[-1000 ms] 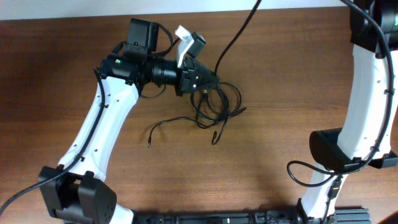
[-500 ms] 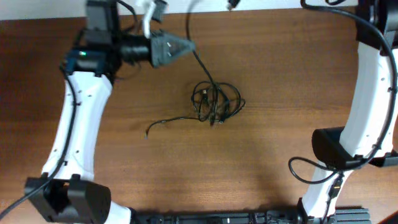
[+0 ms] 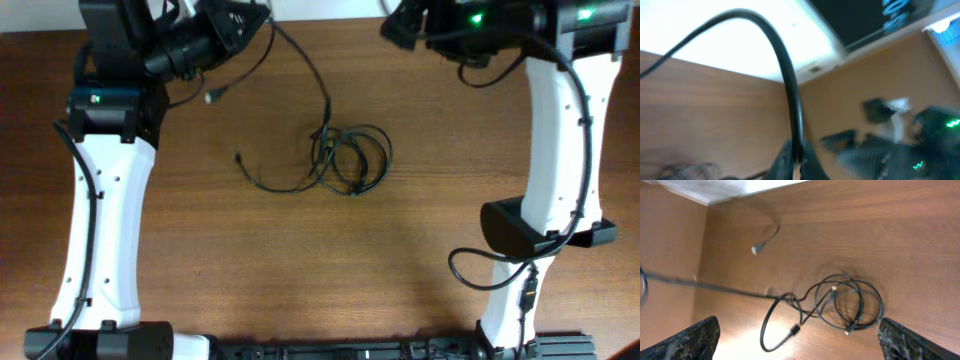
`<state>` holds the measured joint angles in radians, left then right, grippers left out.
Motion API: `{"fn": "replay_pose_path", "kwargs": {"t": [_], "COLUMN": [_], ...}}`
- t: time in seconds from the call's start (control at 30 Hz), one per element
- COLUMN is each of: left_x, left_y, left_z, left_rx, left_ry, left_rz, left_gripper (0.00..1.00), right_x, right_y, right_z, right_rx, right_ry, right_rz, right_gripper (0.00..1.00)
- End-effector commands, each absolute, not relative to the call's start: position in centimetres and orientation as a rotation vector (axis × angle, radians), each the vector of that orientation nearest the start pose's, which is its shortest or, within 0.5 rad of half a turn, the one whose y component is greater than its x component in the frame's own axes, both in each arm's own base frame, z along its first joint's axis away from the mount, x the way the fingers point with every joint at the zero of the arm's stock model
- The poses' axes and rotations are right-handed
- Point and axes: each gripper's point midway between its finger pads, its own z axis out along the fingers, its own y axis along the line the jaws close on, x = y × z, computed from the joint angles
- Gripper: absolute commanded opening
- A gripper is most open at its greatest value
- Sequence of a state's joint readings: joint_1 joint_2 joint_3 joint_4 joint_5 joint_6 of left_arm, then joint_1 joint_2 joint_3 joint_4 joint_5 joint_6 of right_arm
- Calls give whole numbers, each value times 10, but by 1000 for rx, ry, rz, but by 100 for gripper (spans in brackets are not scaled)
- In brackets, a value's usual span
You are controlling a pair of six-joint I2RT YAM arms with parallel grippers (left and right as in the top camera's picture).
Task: Untangle cables
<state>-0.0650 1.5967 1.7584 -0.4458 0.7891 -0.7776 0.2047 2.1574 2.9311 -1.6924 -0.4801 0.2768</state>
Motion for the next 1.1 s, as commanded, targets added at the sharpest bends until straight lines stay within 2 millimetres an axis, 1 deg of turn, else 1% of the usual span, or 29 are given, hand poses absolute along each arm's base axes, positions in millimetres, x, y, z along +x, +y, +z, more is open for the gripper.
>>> {"fn": "replay_pose_path", "kwargs": {"t": [0.0,0.03,0.1,0.13,0.17,0.27,0.33,0.37,0.4,0.43,0.47,0.5,0.53,0.57,0.6,0.63,0.67,0.7,0.73,0.77,0.8,0.83,0.87,0.9,0.93,0.97,1.0,1.03,1.07], "left_x": [424,424,419,417,413,408,409,409,408,408,412,415,415,415,413,411,410,406,403,400,400,405,421,432,440,449,452,451,448], "left_y": [-162,-162,-162,-161,-160,-157,-150,-139,-132,-120,-105,-91,-79,-70,-55,-38,-29,-21,-15,-11,-6,-1,5,10,18,26,21,11,-4], "left_z": [474,485,514,524,538,559,575,596,605,615,620,624,627,630,635,641,645,651,656,659,658,652,631,614,599,580,570,569,575], "left_rx": [-197,-194,-172,-169,-187,-203,-240,-263,-260,-272,-341,-407,-457,-493,-546,-580,-590,-586,-574,-559,-566,-595,-688,-772,-831,-869,-844,-784,-696], "left_ry": [1860,1822,1720,1687,1640,1565,1474,1350,1293,1225,1175,1132,1102,1081,1036,981,949,928,922,931,931,946,1011,1048,1071,1124,1189,1228,1254], "left_rz": [-1603,-1628,-1691,-1711,-1763,-1828,-1845,-1851,-1838,-1813,-1803,-1811,-1828,-1847,-1864,-1842,-1823,-1805,-1789,-1776,-1764,-1738,-1679,-1631,-1560,-1435,-1376,-1358,-1349], "left_gripper": [0,0,0,0,0,0,0,0,0,0,0,0,0,0,0,0,0,0,0,0,0,0,0,0,0,0,0,0,0], "right_x": [382,382,382,381,380,386,389,393,395,397,400,403,407,414,420,423,424,424,423,421,421,420,418,416,414,414,413,412,411], "right_y": [223,227,236,241,244,232,232,235,237,239,240,238,235,228,223,224,225,224,224,223,223,224,233,238,240,241,242,242,243], "right_z": [367,365,358,357,356,345,333,321,314,306,295,285,276,264,246,226,213,199,191,183,181,181,184,185,185,185,185,185,185], "right_rx": [-544,-561,-590,-606,-618,-584,-562,-495,-494,-496,-496,-491,-463,-399,-344,-346,-342,-341,-310,-270,-249,-245,-261,-267,-269,-270,-274,-276,-279], "right_ry": [2453,2454,2459,2454,2454,2493,2539,2592,2608,2630,2660,2685,2709,2742,2786,2825,2850,2881,2907,2932,2942,2943,2941,2946,2949,2951,2951,2954,2955], "right_rz": [853,829,699,674,645,504,496,511,514,513,500,476,436,373,314,298,289,278,273,269,269,283,362,402,425,434,434,433,434], "right_gripper": [98,98,99,99,99,99,99,99,100,90,86,77,72,63,47,43,33,28,27,27,27,27,35,41,43,53,64,66,67]}}
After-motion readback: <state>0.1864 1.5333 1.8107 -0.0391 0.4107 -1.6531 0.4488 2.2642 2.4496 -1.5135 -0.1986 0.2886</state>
